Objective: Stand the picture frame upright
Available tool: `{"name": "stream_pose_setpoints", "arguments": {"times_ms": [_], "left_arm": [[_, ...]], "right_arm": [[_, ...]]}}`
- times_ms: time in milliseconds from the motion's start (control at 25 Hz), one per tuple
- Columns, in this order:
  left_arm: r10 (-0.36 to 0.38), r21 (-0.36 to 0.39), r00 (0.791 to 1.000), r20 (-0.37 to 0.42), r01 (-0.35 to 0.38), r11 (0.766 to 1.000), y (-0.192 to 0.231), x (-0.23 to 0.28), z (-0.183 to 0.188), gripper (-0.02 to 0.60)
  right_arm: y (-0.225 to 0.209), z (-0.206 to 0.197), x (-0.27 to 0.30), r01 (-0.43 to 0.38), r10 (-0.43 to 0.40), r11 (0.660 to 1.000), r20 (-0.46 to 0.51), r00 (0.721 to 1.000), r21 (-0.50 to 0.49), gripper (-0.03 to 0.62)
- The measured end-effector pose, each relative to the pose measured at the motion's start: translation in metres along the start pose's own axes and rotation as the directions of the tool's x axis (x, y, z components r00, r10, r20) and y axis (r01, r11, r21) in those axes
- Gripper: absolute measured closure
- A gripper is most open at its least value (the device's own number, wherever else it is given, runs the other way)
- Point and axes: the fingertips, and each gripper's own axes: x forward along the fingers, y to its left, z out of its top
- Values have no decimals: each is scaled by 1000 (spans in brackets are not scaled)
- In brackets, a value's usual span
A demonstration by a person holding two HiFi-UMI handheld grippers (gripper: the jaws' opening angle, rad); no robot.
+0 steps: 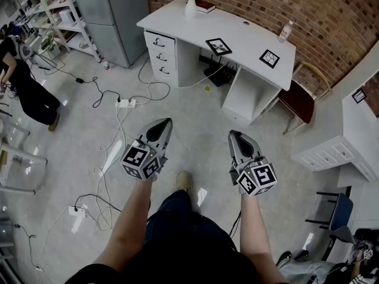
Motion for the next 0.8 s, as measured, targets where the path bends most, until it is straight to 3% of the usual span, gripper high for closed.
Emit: {"name": "stream_pose_setpoints", "arguments": {"times_ms": [800], "left_arm": [[-51, -6, 998, -35, 50, 999, 81, 143, 7, 581]], "right_arm": [[-114, 1, 117, 70, -69, 997, -23, 997, 26, 594]]}}
